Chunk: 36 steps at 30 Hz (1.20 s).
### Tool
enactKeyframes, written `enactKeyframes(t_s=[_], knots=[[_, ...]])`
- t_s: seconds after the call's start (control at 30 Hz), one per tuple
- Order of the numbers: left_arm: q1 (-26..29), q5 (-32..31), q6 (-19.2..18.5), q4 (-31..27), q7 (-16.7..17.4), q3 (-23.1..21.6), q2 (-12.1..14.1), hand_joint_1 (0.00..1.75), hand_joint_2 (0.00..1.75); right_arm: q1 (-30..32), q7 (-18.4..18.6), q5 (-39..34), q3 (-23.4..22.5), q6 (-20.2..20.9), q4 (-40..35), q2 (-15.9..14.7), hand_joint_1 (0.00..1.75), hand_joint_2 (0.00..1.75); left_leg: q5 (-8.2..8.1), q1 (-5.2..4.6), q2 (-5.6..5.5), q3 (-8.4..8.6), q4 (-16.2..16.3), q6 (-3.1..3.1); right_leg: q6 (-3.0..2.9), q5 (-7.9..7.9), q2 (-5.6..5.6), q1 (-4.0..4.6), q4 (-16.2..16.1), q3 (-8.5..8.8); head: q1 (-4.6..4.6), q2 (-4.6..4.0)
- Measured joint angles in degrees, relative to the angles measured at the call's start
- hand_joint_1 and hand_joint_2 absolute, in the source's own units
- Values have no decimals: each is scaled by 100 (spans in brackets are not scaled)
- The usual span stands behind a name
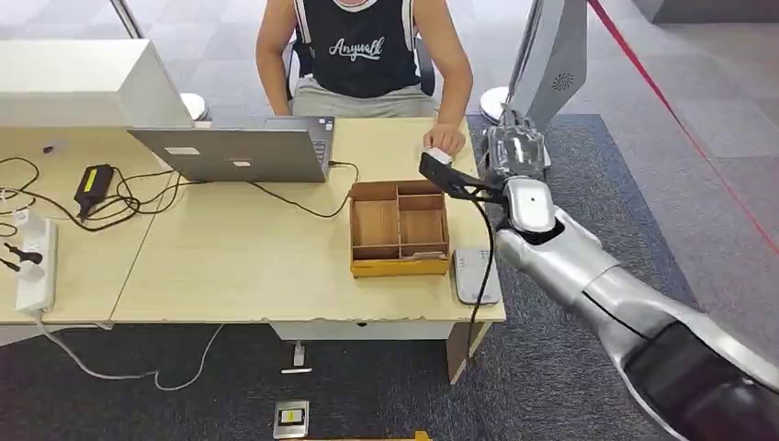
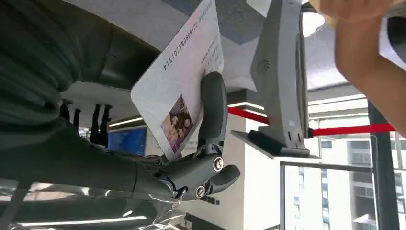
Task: Pass the card to the sensor for recognition and then transmit it.
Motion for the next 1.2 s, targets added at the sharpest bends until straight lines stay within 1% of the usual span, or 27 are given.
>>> enactKeyframes(t_s=[0.13, 0.2, 0.3, 0.47, 0.63, 0.77, 0.93, 1.2], knots=[[2, 0, 7, 0, 0, 0, 2, 0, 175, 493, 7, -3, -236, -7, -456, -510, 175, 175, -3, 0, -1, -3, -1, 2, 0, 0, 0, 0, 1, 1, -2, 2], [5, 0, 17, 0, 0, 0, 4, 0, 175, 677, 7, 6, -324, -2, -644, -682, 175, 175, -5, 0, 4, -1, -2, 0, 0, 0, 10, 0, 2, -2, -2, 0], [12, 24, 50, 0, -33, 4, 4, 0, 175, 891, 4, 10, -422, 6, -901, -865, 175, 175, -5, 2, 8, -1, -3, 0, -1, 0, 11, 1, 2, -2, -2, 0], [33, 42, 118, 0, -81, 44, 9, 0, 175, 1159, -66, 4, -510, 33, -1173, -1026, 175, 175, -5, 2, 17, -1, -4, 0, -1, 0, 11, 2, 3, -1, 0, 0], [39, 7, 144, 0, -96, 70, 20, 0, 175, 1410, -262, -92, -530, 52, -1263, -1072, 175, 175, -5, 2, 17, -3, -4, 0, 0, 0, 11, 1, 2, -1, 0, 2], [39, 2, 142, 0, -85, 85, 33, 0, 175, 1645, -402, -193, -525, 65, -1263, -1052, 175, 175, -6, 2, 16, -5, -5, 0, 0, 0, 11, 1, 2, -1, 0, 0], [36, 0, 133, 2, -52, 87, 37, 0, 175, 1853, -546, -243, -497, 100, -1226, -930, 175, 175, -6, 2, 17, -5, -7, 0, -1, -1, 11, 2, 3, -2, 0, 2], [37, 0, 135, 4, -55, 92, 44, 0, 175, 1922, -666, -256, -466, 155, -1116, -761, 175, 175, -5, 2, 17, -7, -7, 0, -1, -1, 11, 2, 4, -2, -2, 0]])
